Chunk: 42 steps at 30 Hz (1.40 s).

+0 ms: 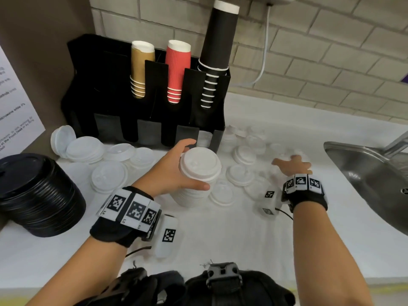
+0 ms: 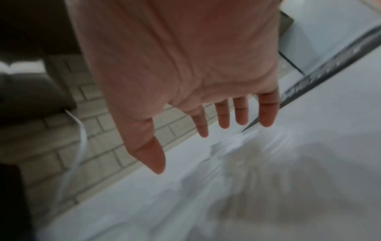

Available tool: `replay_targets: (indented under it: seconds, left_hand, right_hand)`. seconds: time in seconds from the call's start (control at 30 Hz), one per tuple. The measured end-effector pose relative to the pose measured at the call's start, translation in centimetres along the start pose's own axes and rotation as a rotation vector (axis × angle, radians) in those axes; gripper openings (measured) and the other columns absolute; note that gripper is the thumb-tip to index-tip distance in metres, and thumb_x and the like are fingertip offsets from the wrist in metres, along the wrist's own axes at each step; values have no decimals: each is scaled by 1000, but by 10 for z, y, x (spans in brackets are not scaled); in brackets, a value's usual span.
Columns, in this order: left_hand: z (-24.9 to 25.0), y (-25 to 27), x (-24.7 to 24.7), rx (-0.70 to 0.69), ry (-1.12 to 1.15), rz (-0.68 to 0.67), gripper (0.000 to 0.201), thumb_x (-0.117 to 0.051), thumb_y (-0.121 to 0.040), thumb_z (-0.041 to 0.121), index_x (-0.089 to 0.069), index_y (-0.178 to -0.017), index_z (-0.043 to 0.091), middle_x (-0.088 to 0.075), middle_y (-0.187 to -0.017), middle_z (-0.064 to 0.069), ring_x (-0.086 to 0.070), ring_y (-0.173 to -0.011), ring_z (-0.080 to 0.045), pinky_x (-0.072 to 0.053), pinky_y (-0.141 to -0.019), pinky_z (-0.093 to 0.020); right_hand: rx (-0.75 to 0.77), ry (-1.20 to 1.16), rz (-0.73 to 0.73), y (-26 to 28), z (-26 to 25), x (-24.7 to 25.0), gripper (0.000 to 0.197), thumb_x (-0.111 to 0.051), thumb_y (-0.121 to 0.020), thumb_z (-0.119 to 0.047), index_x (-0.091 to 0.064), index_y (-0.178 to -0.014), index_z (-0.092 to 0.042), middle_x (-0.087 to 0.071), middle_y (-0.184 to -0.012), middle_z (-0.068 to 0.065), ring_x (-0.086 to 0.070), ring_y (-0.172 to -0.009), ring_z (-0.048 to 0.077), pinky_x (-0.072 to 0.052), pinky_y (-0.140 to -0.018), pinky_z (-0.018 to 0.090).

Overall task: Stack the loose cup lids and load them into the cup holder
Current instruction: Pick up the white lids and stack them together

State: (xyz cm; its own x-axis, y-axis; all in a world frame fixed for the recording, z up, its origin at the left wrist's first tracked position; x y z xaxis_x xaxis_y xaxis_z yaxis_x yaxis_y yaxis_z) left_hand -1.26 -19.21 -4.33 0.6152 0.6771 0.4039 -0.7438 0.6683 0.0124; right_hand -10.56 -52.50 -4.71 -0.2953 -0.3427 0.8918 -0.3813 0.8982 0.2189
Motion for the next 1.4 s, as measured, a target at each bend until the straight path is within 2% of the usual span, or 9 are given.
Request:
replay_targets:
  seconds: [0.13,0.37,0.5,0.67,0.83,1.0,1.17,1.27,1.4]
  left_hand:
    - [1,1,-1,1,12,-3,109,-93,-54,33,-29,-141,39,-45,-130,17,-44,-119,-8,-36,-96,-26]
    - [3,4,-2,17,7,13,107,-93,-54,32,-29,-140,39,-44,-124,23,-43,-117,-4,-35,-90,-20]
    - [5,5,-4,11,-1,33,100,-92,-56,29,-32,-136,40,-44,-118,27,-45,-106,7,-34,-80,-9]
    - [4,8,-7,10,13,66,90,-91,-59,25,-33,-125,44,-45,-113,28,-44,-99,15,-36,-73,-7]
    - [2,7,-10,18,28,84,85,-90,-61,25,-38,-126,40,-49,-117,24,-47,-105,8,-37,-76,-11]
    - [-3,7,-12,51,51,117,100,-90,-62,28,-29,-140,35,-44,-120,23,-45,-107,3,-37,-86,-16]
    - [-5,6,-16,36,81,123,82,-90,-63,23,-39,-125,38,-51,-114,24,-50,-98,16,-42,-72,-8]
    - [-7,6,-17,28,112,121,85,-91,-61,21,-40,-128,38,-54,-116,22,-53,-99,15,-46,-76,-10]
    - [-11,4,-18,6,124,126,85,-92,-60,18,-42,-127,38,-57,-116,19,-56,-99,12,-49,-75,-12]
  right_hand:
    - [-8,268,24,-9,16,2,62,-66,-81,-43,-48,-130,-9,-29,-139,18,-26,-131,38,-32,-101,44]
    - [76,334,59,-12,27,2,53,-61,-82,-42,-56,-121,-7,-37,-133,17,-35,-125,39,-36,-101,47]
    - [192,192,1,-14,27,0,44,-62,-84,-40,-63,-112,-6,-63,-98,16,-61,-89,34,-50,-81,35]
    - [154,144,-3,-10,9,6,56,-63,-84,-34,-42,-131,-11,-47,-129,23,-50,-115,43,-43,-98,47]
    - [537,-230,-181,33,-35,7,42,-65,-86,-34,-47,-123,-28,-45,-130,12,-51,-103,25,-42,-82,31]
    - [966,-501,-440,105,-72,2,30,-72,-83,-20,-63,-107,-35,-58,-122,-13,-59,-107,11,-48,-85,21]
    - [1168,-421,-452,141,-89,-5,32,-72,-81,-13,-67,-111,-26,-57,-122,-4,-52,-112,4,-43,-80,8]
    - [1234,-333,-434,150,-96,-11,34,-74,-79,-11,-69,-111,-22,-53,-124,-2,-45,-112,-6,-32,-84,0]
    - [1248,-275,-452,156,-103,-18,34,-75,-77,-11,-70,-109,-23,-50,-124,1,-46,-118,7,-33,-93,10]
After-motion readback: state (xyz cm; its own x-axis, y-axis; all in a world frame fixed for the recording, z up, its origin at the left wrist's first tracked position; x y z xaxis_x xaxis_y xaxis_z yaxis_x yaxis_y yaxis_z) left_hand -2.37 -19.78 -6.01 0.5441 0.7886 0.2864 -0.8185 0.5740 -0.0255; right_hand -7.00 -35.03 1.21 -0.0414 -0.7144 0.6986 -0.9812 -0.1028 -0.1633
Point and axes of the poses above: each hand's wrist, its own y-axis away from the middle knuckle, its own x-axis out of the back of the hand, z = x × y, the point moved 3 cm from there along -y, towards the middle knuckle
